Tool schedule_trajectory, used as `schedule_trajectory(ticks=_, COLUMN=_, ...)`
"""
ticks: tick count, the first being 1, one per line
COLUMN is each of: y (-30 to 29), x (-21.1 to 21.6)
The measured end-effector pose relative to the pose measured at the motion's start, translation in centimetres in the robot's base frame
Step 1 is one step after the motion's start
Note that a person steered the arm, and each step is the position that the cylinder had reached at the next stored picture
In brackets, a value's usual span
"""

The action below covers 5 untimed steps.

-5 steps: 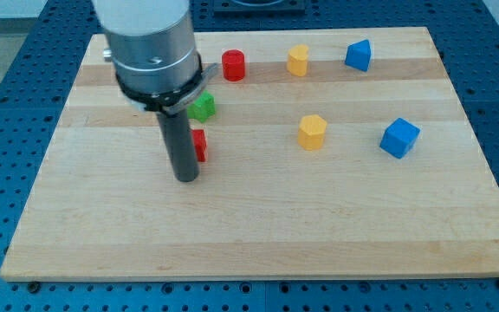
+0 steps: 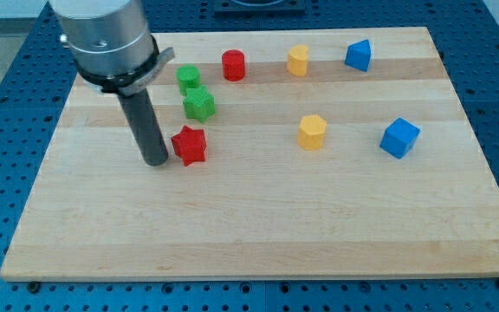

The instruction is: Push the red star parallel to the hexagon

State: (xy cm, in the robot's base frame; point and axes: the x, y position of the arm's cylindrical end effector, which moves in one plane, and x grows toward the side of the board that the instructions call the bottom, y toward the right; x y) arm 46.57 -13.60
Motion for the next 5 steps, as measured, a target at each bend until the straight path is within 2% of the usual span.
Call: schedule_trajectory(ticks=5, y=4.1, x=-0.7)
